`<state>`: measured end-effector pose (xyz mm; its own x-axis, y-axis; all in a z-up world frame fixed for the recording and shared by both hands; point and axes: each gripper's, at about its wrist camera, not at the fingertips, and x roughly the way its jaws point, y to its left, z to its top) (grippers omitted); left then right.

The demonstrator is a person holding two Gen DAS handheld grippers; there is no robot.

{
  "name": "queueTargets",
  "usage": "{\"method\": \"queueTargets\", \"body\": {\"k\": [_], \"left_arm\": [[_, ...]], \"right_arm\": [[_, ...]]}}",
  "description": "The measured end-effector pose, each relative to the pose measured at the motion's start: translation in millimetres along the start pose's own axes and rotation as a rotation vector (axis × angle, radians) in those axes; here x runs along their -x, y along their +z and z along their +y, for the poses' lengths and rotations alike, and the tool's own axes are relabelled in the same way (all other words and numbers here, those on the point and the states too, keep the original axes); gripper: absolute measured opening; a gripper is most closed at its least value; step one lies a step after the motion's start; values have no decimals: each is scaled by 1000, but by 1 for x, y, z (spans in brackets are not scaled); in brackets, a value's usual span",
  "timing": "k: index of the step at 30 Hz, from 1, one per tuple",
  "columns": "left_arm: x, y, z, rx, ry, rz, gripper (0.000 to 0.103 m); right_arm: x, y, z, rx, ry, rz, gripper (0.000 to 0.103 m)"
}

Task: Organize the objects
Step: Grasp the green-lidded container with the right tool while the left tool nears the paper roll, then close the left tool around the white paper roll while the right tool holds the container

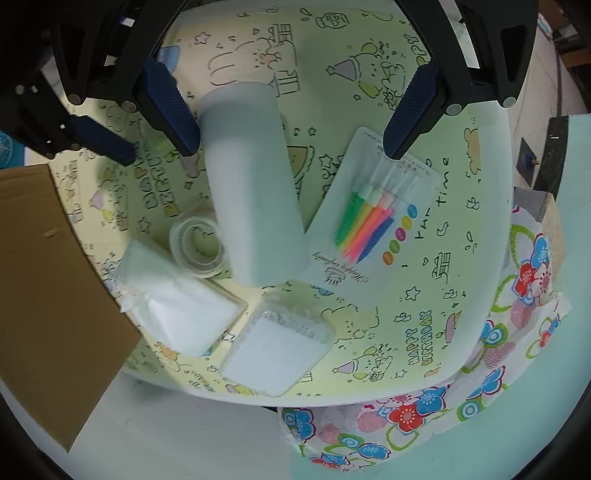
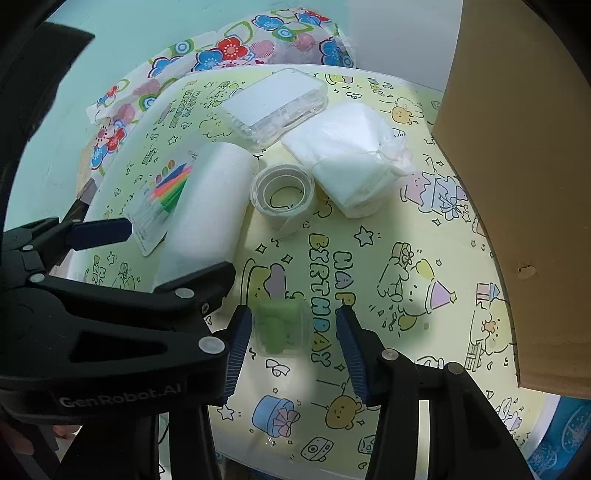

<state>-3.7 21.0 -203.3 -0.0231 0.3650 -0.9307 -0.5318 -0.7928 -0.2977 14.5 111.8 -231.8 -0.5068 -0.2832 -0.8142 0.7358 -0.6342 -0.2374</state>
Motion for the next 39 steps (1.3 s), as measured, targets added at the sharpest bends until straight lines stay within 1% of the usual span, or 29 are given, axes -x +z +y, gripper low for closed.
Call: {"method": "queueTargets", "body": {"k": [3,5,6,7,11,15,19,23,27,30,31,33,34,35,39], "left_arm": [[-5,0,2,11,-5,21,100],[-6,1,3,15,-8,22,100],[-5,1,3,14,-7,20,100],[-5,2,2,13,-6,17,100],[-6,3,1,14,-11,20,100],[-7,4,-2,10,-14,24,100],[-7,5,-4,16,-17,25,100],[-7,7,-6,19,-8,14,100],[-9,9,-8,29,-25,14,99],[-12,8,-12,27,-54,11,85],[-14,8,-15,19,-54,17,78],[-14,7,-21,-8,-19,-4,67],[-12,6,-23,-25,-1,-16,58],[-10,5,-24,-32,-12,-22,49],[-7,1,-22,-23,-35,-43,49]], "right_arm": [[-3,0,2,8,-9,1,51],[-3,0,2,11,-21,-10,45],[-3,1,1,12,-30,-12,38],[-3,1,1,16,-44,-12,36],[-3,0,-4,22,-67,0,36],[0,-4,-11,5,-64,-3,36],[3,-6,-19,-2,-87,-2,35],[5,-7,-29,-35,-79,4,35],[5,-8,-40,-76,-69,11,35],[7,-9,-43,-96,-63,7,36],[7,-9,-44,-98,-62,4,36],[10,-9,-45,-97,-60,-2,36],[11,-9,-45,-93,-58,-5,36],[12,-9,-45,-92,-59,-7,36],[14,-10,-47,-99,-59,-4,36]]}}
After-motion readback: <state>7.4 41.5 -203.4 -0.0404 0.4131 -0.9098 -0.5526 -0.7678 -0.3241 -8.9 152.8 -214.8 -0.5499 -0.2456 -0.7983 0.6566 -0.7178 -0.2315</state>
